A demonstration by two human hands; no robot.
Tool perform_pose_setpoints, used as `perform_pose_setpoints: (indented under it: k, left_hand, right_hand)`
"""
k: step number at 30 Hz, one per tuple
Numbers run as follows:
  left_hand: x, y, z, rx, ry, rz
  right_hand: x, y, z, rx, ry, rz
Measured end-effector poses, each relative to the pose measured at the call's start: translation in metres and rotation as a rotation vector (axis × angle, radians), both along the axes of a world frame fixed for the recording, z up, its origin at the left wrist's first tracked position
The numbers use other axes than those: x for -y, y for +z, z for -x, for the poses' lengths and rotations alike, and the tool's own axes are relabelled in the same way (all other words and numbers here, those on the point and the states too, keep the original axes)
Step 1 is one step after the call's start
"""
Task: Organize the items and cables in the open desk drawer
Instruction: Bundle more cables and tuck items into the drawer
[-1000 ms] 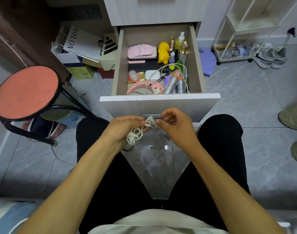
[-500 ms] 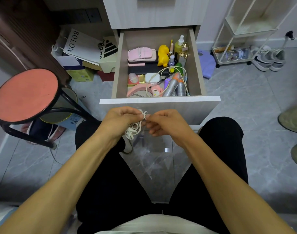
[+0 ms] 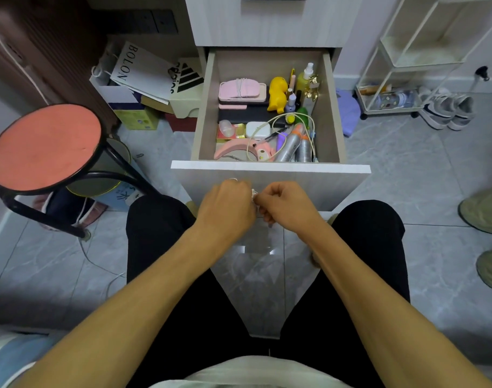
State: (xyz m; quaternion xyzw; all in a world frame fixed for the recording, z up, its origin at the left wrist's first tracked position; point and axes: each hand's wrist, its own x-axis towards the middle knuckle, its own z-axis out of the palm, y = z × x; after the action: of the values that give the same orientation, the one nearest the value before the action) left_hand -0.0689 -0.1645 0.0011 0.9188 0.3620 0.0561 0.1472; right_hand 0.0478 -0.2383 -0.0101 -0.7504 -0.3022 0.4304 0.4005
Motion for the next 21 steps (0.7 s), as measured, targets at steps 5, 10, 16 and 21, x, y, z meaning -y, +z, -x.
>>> perform_pose_setpoints:
  k: [5, 10, 16, 21]
  left_hand:
    - [0.004, -0.006, -0.005, 0.236, 0.029, 0.036]
    - [-0.005, -0.006, 0.002, 0.364, 0.047, 0.067]
    - [0.006, -0.001, 0.000, 0.782, 0.636, 0.828]
    - [-0.006, -0.005, 0.005, 0.444, 0.200, 0.456]
  right_hand:
    - [0.000, 0.004, -0.013, 0.125, 0.021, 0.011]
    - [0.001, 0.004, -0.012, 0.216, 0.042, -0.017]
    - [-0.001, -0.005, -0.002, 0.090, -0.038, -0.072]
    - [-0.004, 0.000, -0.002, 0.155, -0.062, -0.115]
